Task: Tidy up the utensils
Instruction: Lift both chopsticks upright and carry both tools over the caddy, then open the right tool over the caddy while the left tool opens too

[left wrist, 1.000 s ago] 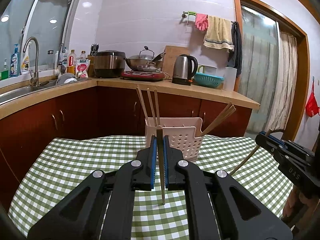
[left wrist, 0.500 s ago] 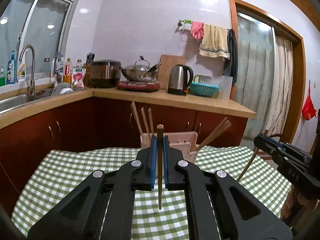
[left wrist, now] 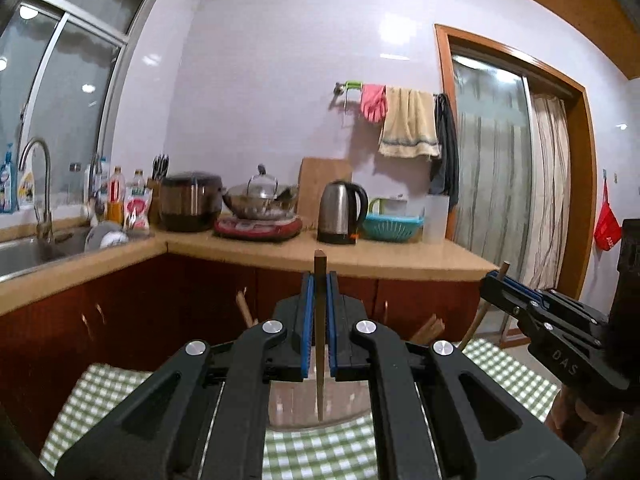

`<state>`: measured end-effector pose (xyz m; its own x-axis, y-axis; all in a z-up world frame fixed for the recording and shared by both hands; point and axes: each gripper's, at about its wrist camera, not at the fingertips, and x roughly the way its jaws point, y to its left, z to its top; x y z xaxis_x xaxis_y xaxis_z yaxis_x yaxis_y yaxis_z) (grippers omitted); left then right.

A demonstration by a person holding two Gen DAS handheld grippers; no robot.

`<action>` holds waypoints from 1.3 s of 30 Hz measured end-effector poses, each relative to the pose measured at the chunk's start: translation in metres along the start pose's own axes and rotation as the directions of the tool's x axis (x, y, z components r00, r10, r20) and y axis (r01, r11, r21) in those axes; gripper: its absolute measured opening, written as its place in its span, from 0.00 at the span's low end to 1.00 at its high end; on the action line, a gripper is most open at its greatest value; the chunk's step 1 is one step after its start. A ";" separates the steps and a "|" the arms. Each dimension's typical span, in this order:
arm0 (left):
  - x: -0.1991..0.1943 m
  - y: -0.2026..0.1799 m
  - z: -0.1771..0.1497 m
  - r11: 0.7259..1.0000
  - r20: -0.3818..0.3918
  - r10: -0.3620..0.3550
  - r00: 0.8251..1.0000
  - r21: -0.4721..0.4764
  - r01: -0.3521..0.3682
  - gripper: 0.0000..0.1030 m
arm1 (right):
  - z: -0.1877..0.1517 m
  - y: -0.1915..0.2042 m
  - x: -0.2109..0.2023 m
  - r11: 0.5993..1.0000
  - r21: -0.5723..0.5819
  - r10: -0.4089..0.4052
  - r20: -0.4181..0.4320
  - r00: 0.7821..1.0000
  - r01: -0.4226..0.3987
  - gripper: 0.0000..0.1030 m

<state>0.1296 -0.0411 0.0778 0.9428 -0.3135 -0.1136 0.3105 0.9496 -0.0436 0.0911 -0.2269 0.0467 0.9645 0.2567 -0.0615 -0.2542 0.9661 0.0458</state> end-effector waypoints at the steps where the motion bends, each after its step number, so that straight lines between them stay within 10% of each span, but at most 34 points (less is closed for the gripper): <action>1: 0.005 0.000 0.004 1.000 0.008 0.001 1.000 0.000 -0.001 0.06 | 0.005 -0.001 0.003 1.000 -0.001 0.001 0.012 1.000 -0.001 0.06; 17: 0.064 0.006 0.027 0.997 0.075 0.072 0.995 0.000 -0.072 0.06 | 0.025 -0.031 0.071 0.999 0.000 -0.045 0.093 0.995 0.045 0.06; 39: 0.133 0.027 -0.050 0.994 -0.073 0.110 0.991 -0.015 -0.111 0.06 | -0.037 -0.036 0.135 0.998 0.006 -0.055 -0.061 0.997 0.056 0.06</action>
<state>0.2576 -0.0578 0.0116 0.9597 -0.2068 -0.1903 0.2017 0.9784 -0.0459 0.2277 -0.2258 0.0001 0.9710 0.2042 -0.1242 -0.1997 0.9787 0.0481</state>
